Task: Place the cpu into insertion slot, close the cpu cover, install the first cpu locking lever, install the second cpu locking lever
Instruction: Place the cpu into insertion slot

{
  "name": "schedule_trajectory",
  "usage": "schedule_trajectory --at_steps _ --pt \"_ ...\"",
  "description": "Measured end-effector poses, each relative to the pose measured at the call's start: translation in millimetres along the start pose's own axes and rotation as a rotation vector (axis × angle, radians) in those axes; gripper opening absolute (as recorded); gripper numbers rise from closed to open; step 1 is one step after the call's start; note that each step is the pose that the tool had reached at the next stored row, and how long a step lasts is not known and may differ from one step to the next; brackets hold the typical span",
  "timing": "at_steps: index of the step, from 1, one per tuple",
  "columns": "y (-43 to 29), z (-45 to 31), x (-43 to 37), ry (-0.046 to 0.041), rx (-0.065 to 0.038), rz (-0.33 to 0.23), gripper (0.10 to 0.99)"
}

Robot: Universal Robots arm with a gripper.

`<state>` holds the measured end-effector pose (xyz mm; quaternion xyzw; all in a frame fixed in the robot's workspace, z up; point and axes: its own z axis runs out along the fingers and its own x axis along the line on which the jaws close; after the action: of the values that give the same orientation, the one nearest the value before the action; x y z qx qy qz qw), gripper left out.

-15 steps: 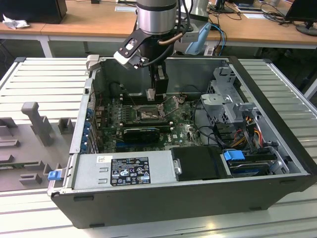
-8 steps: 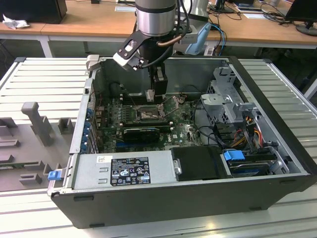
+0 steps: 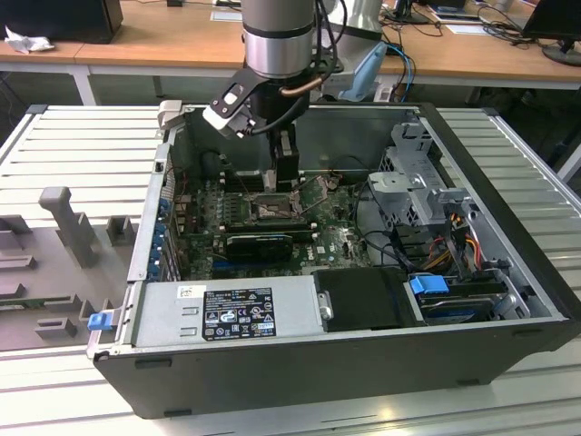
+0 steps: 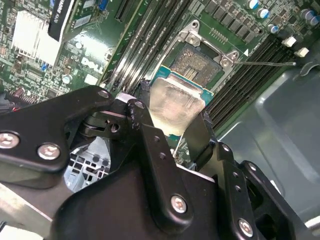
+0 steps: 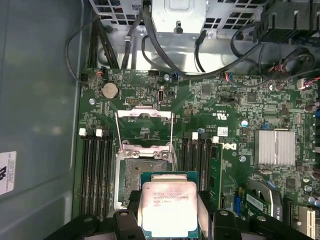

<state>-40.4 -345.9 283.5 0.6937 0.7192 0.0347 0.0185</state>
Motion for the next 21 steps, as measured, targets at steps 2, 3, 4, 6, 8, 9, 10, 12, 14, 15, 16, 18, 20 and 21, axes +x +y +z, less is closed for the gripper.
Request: schedule_trajectory --at_steps 2,3,4,6,8,9,10,12,14,15,16,18,20,21 --pt "-0.6 6.4 1.3 -0.0002 -0.001 0.000 0.529" --pt "-0.8 10.7 4.2 -0.0003 -0.001 0.000 0.529" --pt "-0.9 13.6 6.8 -0.0002 -0.001 0.000 0.529" --pt "-1.1 18.6 10.9 -0.0007 -0.001 0.006 0.529" --pt "-1.6 23.8 12.1 -0.0019 -0.001 0.024 0.529" --pt "-2.8 27.7 12.6 -0.0026 -0.001 0.032 0.529" --pt "-4.9 31.0 13.6 -0.0027 -0.001 0.033 0.529" --pt "-7.4 40.4 16.5 -0.0026 -0.001 0.033 0.529" --pt "-7.8 46.0 17.4 -0.0026 -0.001 0.032 0.529" --pt "-7.9 47.4 17.4 -0.0026 -0.001 0.032 0.529" --pt "-8.0 49.3 17.4 -0.0026 -0.001 0.032 0.529" --pt "-8.1 50.2 17.3 -0.0028 -0.001 0.033 0.529" --pt "-8.2 51.5 17.4 -0.0025 -0.001 0.033 0.529" --pt "-8.3 52.7 17.3 -0.0027 -0.001 0.033 0.529"
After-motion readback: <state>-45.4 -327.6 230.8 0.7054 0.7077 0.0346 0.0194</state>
